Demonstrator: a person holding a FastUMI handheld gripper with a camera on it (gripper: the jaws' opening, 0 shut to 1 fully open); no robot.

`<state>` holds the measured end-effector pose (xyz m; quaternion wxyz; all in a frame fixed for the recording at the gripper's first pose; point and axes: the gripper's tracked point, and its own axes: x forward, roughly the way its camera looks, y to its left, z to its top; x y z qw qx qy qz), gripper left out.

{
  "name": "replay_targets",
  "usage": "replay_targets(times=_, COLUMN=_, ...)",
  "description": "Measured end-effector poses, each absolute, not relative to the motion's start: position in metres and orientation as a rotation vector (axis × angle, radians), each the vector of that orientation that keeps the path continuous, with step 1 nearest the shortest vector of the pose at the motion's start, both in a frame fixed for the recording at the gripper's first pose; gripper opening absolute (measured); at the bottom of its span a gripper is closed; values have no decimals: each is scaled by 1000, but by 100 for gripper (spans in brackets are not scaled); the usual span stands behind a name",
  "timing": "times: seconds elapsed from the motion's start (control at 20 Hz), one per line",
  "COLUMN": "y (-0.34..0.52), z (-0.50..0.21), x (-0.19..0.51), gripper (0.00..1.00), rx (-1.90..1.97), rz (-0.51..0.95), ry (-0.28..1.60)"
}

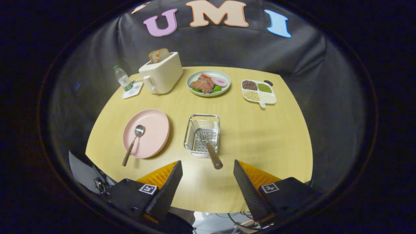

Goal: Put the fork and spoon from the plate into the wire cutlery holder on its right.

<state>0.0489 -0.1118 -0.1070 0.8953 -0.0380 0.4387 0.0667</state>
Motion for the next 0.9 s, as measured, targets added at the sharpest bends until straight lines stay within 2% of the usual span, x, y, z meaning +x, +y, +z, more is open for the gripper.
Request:
replay_targets(times=0.2, y=-116, z=-96, x=47, gripper=100, rx=-63, rz=110, ry=853)
replay_targets(times=0.4, y=-115, z=-66, x=57, gripper=99, rx=-72, rz=80, ry=708)
replay_targets(times=0.65, y=-81, z=-41, x=59, gripper=99, rx=-80, rz=62, ry=551)
replay_targets(times=0.9, y=-30, z=-49, x=55, gripper=99, rx=-36, rz=20, ry=444)
